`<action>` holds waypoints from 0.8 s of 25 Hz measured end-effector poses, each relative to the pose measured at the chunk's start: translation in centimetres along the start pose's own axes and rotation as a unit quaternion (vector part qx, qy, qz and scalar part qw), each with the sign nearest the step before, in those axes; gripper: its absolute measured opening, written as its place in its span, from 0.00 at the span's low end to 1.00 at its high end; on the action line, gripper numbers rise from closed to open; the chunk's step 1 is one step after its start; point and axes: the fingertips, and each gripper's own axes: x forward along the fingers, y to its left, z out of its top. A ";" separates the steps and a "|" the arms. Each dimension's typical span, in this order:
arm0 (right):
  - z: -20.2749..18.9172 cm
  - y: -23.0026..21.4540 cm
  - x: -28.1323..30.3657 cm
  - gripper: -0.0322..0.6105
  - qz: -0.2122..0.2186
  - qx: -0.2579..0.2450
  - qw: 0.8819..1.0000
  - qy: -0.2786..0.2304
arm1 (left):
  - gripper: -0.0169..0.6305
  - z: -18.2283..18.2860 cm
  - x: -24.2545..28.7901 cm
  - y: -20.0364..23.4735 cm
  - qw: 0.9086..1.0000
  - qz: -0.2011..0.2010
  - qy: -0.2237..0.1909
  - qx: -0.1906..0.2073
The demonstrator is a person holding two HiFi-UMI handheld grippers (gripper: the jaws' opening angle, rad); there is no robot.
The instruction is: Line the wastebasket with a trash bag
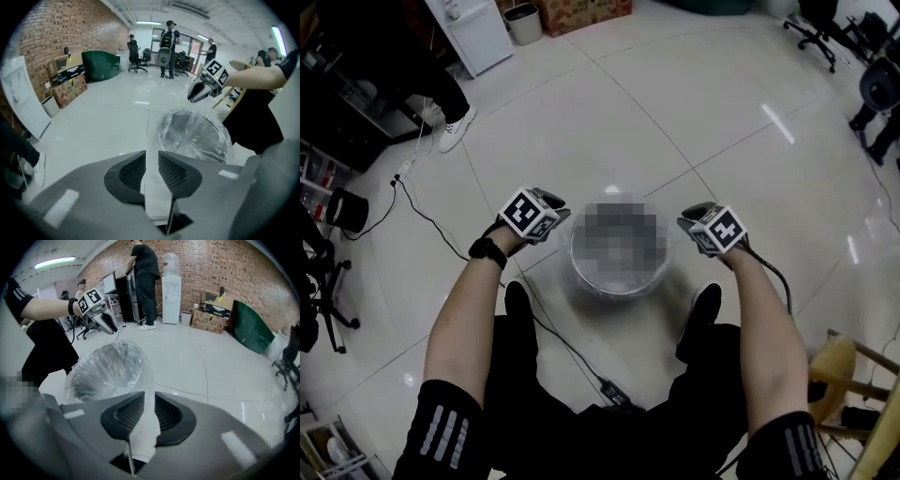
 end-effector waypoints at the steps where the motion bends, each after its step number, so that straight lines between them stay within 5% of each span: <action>1: 0.2 0.4 -0.5 0.18 0.001 -0.010 1.000 -0.002 | 0.16 -0.2 -0.4 -0.7 1.000 -0.005 0.007 0.011; 9: -2.6 6.9 -2.3 0.23 0.066 -0.051 0.996 0.043 | 0.27 -5.1 -2.5 -5.9 0.996 -0.041 0.072 0.033; 16: -7.0 10.5 -2.2 0.27 0.110 0.016 0.991 0.070 | 0.30 -11.2 -1.5 -10.4 0.987 -0.078 0.137 0.010; 20: -8.3 12.1 -1.2 0.27 0.128 0.036 0.989 0.069 | 0.31 -12.8 0.0 -12.7 0.984 -0.112 0.140 -0.020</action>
